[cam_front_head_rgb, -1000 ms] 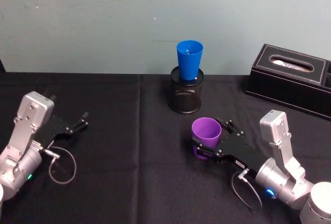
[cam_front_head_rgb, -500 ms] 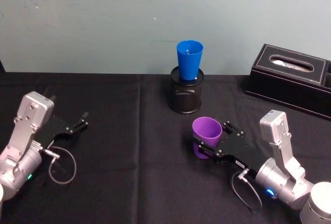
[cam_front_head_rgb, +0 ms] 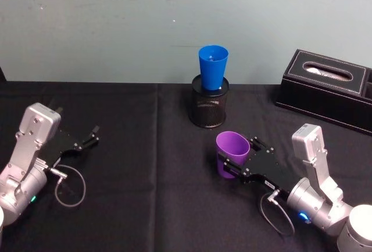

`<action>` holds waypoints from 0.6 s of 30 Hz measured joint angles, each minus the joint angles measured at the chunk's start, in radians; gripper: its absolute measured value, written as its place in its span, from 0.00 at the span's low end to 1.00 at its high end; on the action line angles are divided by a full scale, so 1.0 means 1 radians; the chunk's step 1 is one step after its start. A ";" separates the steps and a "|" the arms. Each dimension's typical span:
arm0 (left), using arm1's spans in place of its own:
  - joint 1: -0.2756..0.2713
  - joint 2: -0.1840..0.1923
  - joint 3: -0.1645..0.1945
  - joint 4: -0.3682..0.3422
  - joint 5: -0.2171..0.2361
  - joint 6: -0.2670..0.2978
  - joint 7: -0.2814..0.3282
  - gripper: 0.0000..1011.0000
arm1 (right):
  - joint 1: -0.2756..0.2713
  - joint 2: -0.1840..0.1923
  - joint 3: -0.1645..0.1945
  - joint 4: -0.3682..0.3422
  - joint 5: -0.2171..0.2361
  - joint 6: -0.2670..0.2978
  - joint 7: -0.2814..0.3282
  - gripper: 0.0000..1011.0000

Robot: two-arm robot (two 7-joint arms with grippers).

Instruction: Pick up one cup with a gripper and tap it against the other cup.

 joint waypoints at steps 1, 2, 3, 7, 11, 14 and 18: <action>0.000 0.000 0.000 0.000 0.000 0.000 0.000 1.00 | 0.000 0.000 0.000 0.000 0.000 0.000 0.000 0.74; 0.000 0.000 0.000 0.000 0.000 0.000 0.000 1.00 | 0.000 0.000 0.000 0.000 0.000 0.000 0.000 0.73; 0.000 0.000 0.000 0.000 0.000 0.000 0.000 1.00 | 0.000 0.000 0.000 0.000 0.000 0.000 0.000 0.73; 0.000 0.000 0.000 0.000 0.000 0.000 0.000 1.00 | 0.000 0.000 0.000 0.000 0.000 0.000 0.000 0.73; 0.000 0.000 0.000 0.000 0.000 0.000 0.000 1.00 | 0.000 0.000 0.000 0.000 0.000 0.000 0.000 0.73; 0.000 0.000 0.000 0.000 0.000 0.000 0.000 1.00 | 0.000 0.000 0.000 0.000 0.000 0.000 0.000 0.73; 0.000 0.000 0.000 0.000 0.000 0.000 0.000 1.00 | 0.000 0.000 0.000 0.000 0.000 0.000 0.000 0.73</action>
